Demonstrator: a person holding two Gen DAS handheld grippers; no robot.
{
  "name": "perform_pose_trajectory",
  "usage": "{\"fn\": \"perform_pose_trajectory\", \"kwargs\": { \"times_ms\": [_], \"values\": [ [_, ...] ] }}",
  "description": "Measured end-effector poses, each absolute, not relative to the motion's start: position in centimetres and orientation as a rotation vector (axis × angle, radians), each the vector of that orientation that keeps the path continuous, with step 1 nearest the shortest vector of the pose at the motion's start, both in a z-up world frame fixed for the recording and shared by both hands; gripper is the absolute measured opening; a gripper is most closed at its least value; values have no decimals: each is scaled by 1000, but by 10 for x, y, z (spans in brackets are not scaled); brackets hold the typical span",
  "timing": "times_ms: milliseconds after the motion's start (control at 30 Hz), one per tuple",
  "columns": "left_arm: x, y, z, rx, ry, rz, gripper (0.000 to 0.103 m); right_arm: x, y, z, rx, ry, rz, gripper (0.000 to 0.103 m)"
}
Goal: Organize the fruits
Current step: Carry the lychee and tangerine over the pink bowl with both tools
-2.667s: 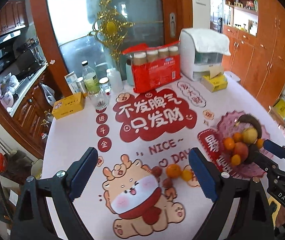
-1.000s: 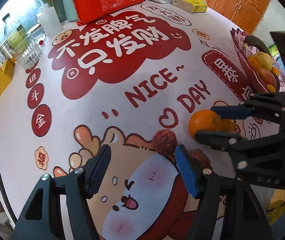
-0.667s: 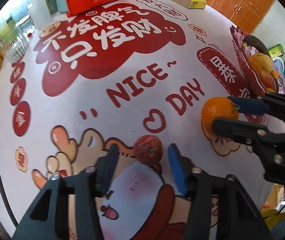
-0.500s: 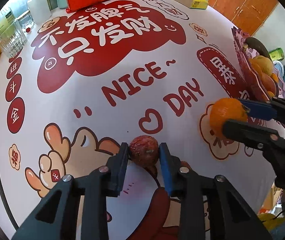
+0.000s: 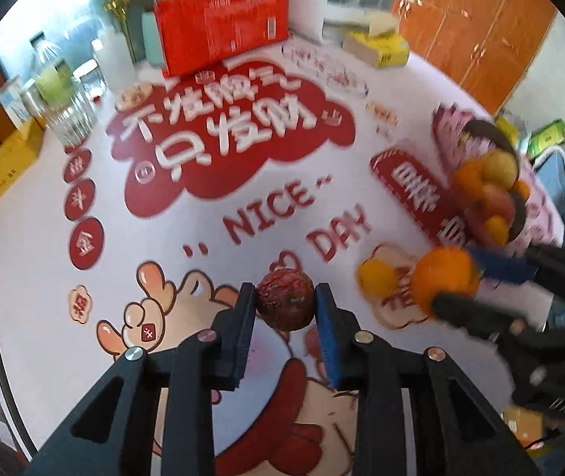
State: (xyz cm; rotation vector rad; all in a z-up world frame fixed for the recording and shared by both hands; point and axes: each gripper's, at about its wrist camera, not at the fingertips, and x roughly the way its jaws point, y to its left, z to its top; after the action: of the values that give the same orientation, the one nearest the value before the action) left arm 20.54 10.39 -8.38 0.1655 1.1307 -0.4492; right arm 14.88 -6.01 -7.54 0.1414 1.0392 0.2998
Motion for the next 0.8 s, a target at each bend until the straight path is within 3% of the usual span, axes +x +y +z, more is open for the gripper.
{"fn": "perform_pose_trajectory", "kwargs": {
  "times_ms": [400,800],
  "values": [
    [162,32,0,135,989,-467,28,105,-110,-20,141,907,373,43],
    [155,-81,10,165,959,-491,28,78,-233,23,125,806,255,43]
  ]
}}
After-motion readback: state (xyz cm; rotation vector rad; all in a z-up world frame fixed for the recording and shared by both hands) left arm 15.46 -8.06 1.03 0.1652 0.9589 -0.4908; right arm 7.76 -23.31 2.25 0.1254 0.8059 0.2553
